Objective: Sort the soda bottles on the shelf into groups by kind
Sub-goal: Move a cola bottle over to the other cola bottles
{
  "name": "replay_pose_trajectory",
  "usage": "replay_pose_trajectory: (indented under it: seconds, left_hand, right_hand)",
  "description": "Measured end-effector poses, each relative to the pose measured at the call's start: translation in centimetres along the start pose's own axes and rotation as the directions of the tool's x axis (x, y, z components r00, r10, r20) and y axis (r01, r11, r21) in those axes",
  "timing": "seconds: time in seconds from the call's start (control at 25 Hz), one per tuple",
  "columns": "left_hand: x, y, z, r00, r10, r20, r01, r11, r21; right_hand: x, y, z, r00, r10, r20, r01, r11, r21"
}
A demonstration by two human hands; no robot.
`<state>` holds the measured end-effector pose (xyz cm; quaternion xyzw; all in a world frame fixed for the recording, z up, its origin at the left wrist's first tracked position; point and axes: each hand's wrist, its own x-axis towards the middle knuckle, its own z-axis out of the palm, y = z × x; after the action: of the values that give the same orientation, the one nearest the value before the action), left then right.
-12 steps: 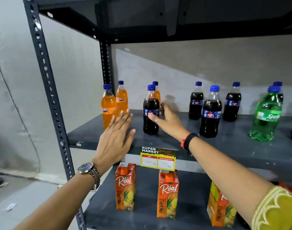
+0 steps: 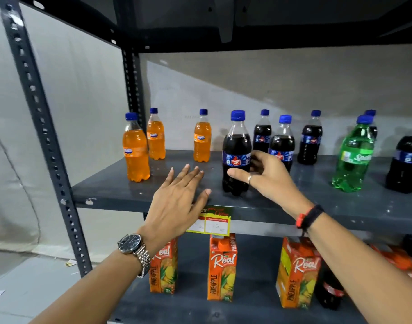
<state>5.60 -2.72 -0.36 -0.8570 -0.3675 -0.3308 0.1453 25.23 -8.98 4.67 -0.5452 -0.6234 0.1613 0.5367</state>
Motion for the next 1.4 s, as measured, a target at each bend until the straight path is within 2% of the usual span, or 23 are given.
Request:
replay_pose_trajectory:
  seconds: [0.12, 0.28, 0.44, 0.6, 1.0, 1.16, 1.24, 1.32, 1.36, 1.4]
  left_hand:
    - [1.2, 2.7, 1.3, 0.999, 0.026, 0.033, -0.027, 0.999, 0.019]
    - [3.1, 7.0, 3.6, 0.992, 0.035, 0.123, -0.032, 0.999, -0.020]
    - [4.4, 9.8, 5.1, 0.986, 0.026, 0.168, -0.022, 0.999, -0.025]
    - [4.5, 10.1, 5.3, 0.976, -0.033, 0.215, 0.042, 0.999, -0.034]
    - [4.0, 10.4, 5.0, 0.981, -0.050, 0.189, 0.054, 0.998, -0.014]
    - [4.1, 10.2, 4.9, 0.981, -0.050, 0.189, 0.056, 0.998, -0.027]
    - [4.1, 10.3, 4.9, 0.981, -0.044, 0.188, 0.052, 0.998, -0.035]
    - [4.0, 10.5, 4.9, 0.983, -0.046, 0.179, 0.051, 0.998, -0.028]
    - [3.9, 10.6, 4.9, 0.983, -0.047, 0.178, 0.053, 0.998, -0.026]
    - [3.9, 10.6, 4.8, 0.982, -0.045, 0.181, 0.050, 0.998, -0.026]
  right_hand:
    - [-3.0, 0.4, -4.8, 0.999, 0.018, -0.030, -0.018, 1.000, 0.007]
    - [-5.1, 2.3, -10.2, 0.987, 0.084, -0.138, -0.091, 0.995, -0.047]
    - [-4.5, 4.7, -13.1, 0.956, 0.172, -0.239, -0.172, 0.985, 0.020]
    - [-3.4, 5.9, -13.7, 0.937, 0.194, -0.289, -0.198, 0.980, 0.018]
    - [-3.5, 6.4, -13.0, 0.901, 0.066, -0.428, -0.141, 0.979, -0.145]
    - [-3.9, 6.1, -13.4, 0.899, 0.001, -0.437, -0.128, 0.957, -0.261]
    - [-4.4, 5.7, -14.2, 0.850, -0.104, -0.517, -0.078, 0.945, -0.318]
    - [-4.7, 5.6, -15.5, 0.732, -0.252, -0.633, -0.003, 0.928, -0.372]
    - [-4.7, 5.8, -16.3, 0.694, -0.278, -0.664, -0.011, 0.918, -0.396]
    - [-4.5, 6.1, -17.0, 0.699, -0.246, -0.672, -0.061, 0.915, -0.398]
